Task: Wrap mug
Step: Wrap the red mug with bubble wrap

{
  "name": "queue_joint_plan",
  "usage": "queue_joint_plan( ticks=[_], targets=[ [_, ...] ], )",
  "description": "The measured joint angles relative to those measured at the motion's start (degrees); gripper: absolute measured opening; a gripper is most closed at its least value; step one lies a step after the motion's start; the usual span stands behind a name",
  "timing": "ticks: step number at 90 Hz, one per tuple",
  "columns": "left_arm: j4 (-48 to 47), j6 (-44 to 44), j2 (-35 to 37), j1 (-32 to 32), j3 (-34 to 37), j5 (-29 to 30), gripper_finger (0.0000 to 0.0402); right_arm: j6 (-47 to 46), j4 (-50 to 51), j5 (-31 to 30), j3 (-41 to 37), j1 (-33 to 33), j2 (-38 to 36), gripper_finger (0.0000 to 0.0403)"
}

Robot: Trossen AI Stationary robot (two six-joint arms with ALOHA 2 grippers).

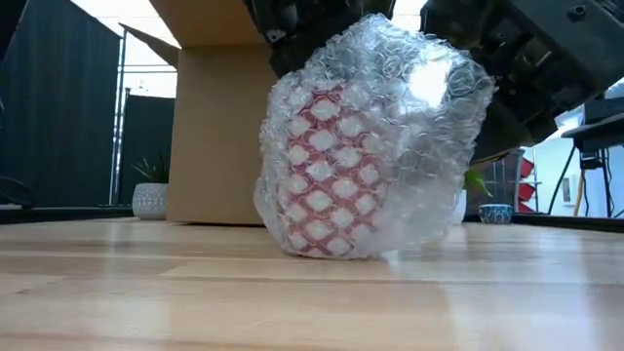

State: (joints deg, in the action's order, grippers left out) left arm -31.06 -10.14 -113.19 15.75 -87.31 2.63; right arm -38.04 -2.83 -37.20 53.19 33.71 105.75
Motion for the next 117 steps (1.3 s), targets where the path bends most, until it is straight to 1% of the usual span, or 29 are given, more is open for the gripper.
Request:
queue_joint_plan(
  ticks=[12, 20, 39, 59, 69, 81, 90, 98, 109, 117],
  targets=[
    [-2.9, 0.0, 2.0, 0.0, -1.4, 0.4, 0.0238, 0.1, 0.7, 0.8, 0.0, 0.0, 0.0, 0.0044],
    [-7.4, 0.1, 3.3, 0.4, -2.2, 2.1, 0.0238, -0.4, 1.0, 0.8, 0.0, 0.0, -0.1, 0.0044],
    [-7.1, 1.5, 6.5, 0.6, -2.5, 3.1, 0.0238, -0.4, 1.5, 1.1, 0.0, -0.1, -0.1, 0.0045],
    [-7.9, 1.5, 11.5, 0.8, -2.5, 6.4, 0.0238, -0.4, 1.6, 1.3, -0.1, -0.2, 0.0, 0.0045],
    [-10.5, 1.6, 13.8, 0.9, -2.5, 11.9, 0.0238, -0.4, 1.5, 1.4, -0.1, -0.2, 0.0, 0.0045],
    [-13.3, 1.5, 15.0, 0.5, -1.7, 21.5, 0.0238, -0.3, 1.5, 1.5, -0.1, -0.2, 0.0, 0.0045],
    [-14.7, 1.5, 14.8, 0.0, -0.1, 25.6, 0.0238, -0.3, 1.5, 1.6, -0.1, -0.2, 0.0, 0.0045],
    [-14.2, 1.4, 14.8, -1.1, 1.8, 27.9, 0.0238, -0.2, 1.5, 1.6, -0.1, -0.2, 0.0, 0.0045],
    [-13.1, 0.0, 14.8, -3.1, 4.4, 29.1, 0.0238, -0.2, 1.5, 2.1, -0.1, -0.2, 0.0, 0.0045],
    [-8.1, 0.1, 14.8, -4.1, 6.6, 29.1, 0.0238, -0.2, 1.5, 2.4, -0.1, -0.2, 0.0, 0.0045]
  ],
)
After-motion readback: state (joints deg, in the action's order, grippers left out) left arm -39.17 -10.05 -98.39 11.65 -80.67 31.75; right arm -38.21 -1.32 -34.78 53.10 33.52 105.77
